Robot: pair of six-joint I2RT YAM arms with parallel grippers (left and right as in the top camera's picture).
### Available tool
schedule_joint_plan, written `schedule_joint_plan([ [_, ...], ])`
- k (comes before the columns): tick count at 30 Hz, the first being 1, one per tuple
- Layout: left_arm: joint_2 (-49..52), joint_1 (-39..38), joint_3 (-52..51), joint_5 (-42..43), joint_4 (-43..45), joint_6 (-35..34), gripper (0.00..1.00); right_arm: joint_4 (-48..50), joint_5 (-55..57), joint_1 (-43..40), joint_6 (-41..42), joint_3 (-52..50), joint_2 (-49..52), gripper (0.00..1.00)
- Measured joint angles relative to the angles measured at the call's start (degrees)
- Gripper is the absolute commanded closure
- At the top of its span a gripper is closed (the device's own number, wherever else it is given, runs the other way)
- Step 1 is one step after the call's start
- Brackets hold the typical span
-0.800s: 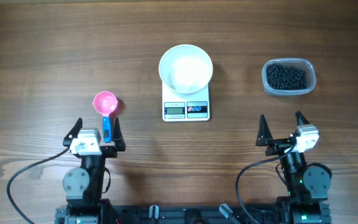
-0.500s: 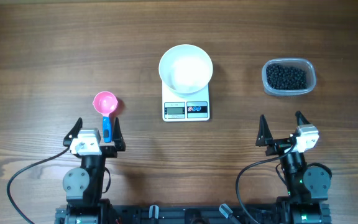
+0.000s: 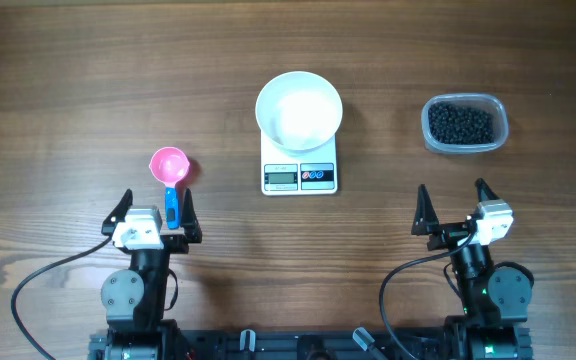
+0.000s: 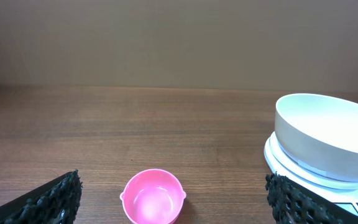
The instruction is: Scoop item into bowl and weigh 150g on scale
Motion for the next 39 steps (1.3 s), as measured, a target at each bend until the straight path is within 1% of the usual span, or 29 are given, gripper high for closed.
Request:
schedule_joint_plan([
  [34,0.0,0.0,0.0,0.02,0.0,0.02,0.0,0.0,0.0,0.0,0.0,0.0,0.0,0.0],
  [37,0.02,0.0,0.0,2.25,0.37,-2.62,0.0,0.0,0.0,0.0,0.0,0.0,0.0,0.0],
  [38,0.02,0.0,0.0,3.91,0.74,-4.26,0.0,0.0,0.02,0.0,0.0,0.0,0.0,0.0],
  [39,0.02,0.0,0.0,7.3,1.2,-7.43,0.0,0.0,0.02,0.0,0.0,0.0,0.0,0.0],
])
